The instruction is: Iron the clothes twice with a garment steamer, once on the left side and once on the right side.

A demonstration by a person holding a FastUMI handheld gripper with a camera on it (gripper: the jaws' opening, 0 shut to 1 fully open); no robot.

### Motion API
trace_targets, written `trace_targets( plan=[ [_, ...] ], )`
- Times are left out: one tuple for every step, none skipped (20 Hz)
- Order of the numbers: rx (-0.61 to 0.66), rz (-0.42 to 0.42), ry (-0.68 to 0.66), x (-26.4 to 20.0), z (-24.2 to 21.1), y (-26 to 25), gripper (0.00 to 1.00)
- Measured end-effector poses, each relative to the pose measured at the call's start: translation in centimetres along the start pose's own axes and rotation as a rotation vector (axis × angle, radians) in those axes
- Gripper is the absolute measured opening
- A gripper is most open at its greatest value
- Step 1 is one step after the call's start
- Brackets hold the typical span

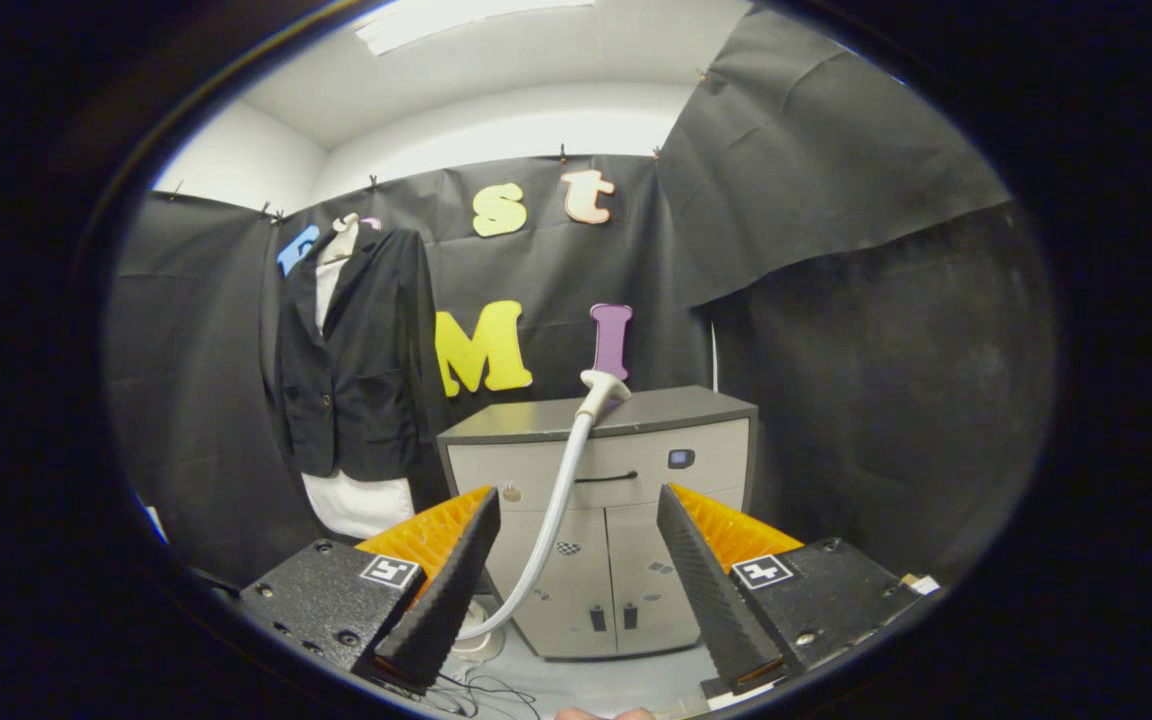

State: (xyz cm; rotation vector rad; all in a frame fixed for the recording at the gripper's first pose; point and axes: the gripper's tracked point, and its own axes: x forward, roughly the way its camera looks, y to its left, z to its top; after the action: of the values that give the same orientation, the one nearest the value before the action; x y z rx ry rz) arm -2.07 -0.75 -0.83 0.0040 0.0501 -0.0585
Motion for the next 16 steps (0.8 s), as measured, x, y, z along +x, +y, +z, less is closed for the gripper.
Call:
trace_targets(
  plan=[
    [0.0, -0.006, -0.005, 0.0, 0.1, 0.0, 0.99],
    [-0.004, -0.007, -0.011, -0.1, 0.4, 0.2, 0.98],
    [-0.012, -0.008, -0.015, -0.1, 0.4, 0.4, 0.98],
    [-0.017, -0.014, -0.019, -0.1, 0.5, 0.5, 0.98],
    [-0.017, -0.019, -0.022, 0.0, 0.6, 0.7, 0.98],
    [-0.012, -0.02, -0.019, 0.1, 0.5, 1.0, 0.98],
    [-0.008, -0.019, -0.007, 0.3, 0.0, 1.5, 0.99],
    [-0.006, -0.022, 0.005, 0.4, -0.3, 1.8, 0.98],
    [-0.002, -0.026, 0.011, 0.5, -0.5, 2.1, 0.98],
    [0.0, -0.028, 0.014, 0.5, -0.5, 2.5, 0.98],
    [-0.002, -0.033, 0.014, 0.5, -0.6, 2.9, 0.98],
    [-0.008, -0.037, 0.012, 0.6, -0.5, 3.3, 0.98],
    [-0.017, -0.043, 0.008, 0.7, -0.5, 3.6, 0.99],
    [-0.024, -0.051, 0.005, 0.8, -0.5, 4.0, 0.99],
    [-0.028, -0.062, 0.003, 0.9, -0.5, 4.4, 0.99],
    [-0.026, -0.073, 0.002, 1.0, -0.5, 4.7, 0.99]
  ],
)
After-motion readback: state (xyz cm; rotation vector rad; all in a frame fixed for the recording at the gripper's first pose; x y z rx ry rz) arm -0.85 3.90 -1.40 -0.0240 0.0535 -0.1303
